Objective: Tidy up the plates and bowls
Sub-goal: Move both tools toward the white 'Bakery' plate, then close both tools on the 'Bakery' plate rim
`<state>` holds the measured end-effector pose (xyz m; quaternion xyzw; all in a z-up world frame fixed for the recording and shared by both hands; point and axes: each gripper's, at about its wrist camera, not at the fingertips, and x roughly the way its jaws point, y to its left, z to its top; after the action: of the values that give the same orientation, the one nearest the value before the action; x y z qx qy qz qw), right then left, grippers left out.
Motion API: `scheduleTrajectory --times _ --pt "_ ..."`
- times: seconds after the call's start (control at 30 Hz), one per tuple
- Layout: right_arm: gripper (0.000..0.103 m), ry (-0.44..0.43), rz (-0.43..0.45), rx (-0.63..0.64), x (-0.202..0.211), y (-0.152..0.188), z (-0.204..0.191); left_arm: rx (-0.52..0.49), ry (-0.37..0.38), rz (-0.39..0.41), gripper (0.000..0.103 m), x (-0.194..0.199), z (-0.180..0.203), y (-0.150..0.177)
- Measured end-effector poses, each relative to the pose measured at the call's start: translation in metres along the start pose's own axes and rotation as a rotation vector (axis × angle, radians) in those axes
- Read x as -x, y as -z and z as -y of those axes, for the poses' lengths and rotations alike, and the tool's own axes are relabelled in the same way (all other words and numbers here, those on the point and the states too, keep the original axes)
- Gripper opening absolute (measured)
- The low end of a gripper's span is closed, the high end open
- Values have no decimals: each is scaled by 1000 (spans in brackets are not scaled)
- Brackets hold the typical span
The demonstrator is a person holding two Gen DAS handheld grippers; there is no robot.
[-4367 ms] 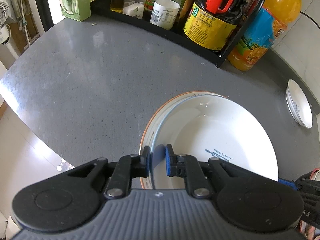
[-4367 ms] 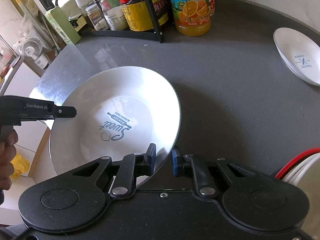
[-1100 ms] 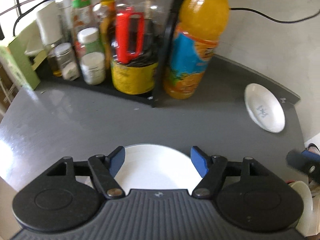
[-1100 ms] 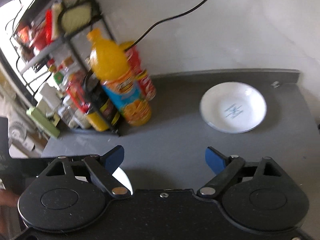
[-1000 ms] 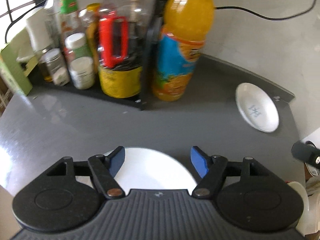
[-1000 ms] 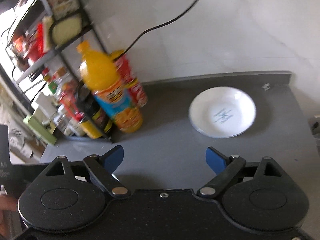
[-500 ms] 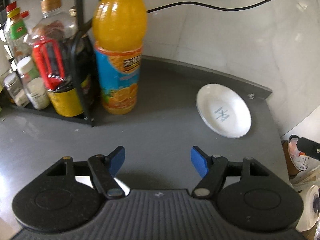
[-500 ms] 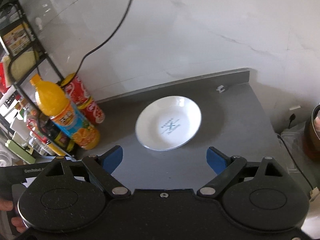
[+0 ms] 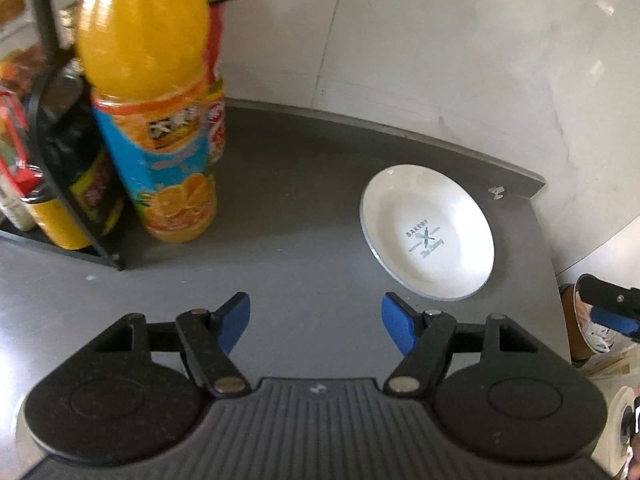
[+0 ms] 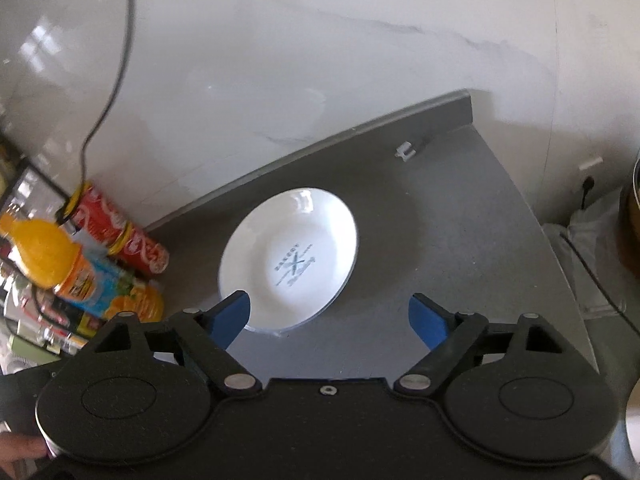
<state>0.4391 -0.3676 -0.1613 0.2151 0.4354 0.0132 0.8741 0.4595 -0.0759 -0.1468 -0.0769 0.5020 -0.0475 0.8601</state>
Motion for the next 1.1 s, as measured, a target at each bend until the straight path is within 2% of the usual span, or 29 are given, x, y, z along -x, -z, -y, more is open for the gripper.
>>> scheduleTrajectory --times 0.17,0.33,0.47,0.57,0.63,0.8,0.9,0.97,1.03,1.1 --pt "78 0 -48 -54 -32 -5 6 55 23 -31 70 -32 5 -15" --pt "68 -1 -101 -83 -65 -2 6 65 33 -55 67 -60 13 -24" --pt "61 -7 -129 -132 -87 -1 10 102 11 -80 61 -78 15 -31" --pt "58 -3 -143 -176 -99 -1 13 131 36 -97 58 -89 16 -36" --pt "56 -5 -151 -198 -105 -1 15 134 22 -109 54 -97 18 -38" --pt "40 -20 -149 -241 -116 0 20 163 27 -120 50 -114 17 -44" --pt "32 -17 -137 -269 -119 -2 23 206 28 -133 44 -122 16 -46" --pt "31 -11 -124 -290 -120 -5 25 185 23 -128 43 -127 20 -48" --pt "31 -10 -115 -305 -122 -8 26 209 44 -145 35 -133 20 -48" --pt "30 -4 -105 -308 -125 -12 26 248 63 -148 32 -138 17 -48"
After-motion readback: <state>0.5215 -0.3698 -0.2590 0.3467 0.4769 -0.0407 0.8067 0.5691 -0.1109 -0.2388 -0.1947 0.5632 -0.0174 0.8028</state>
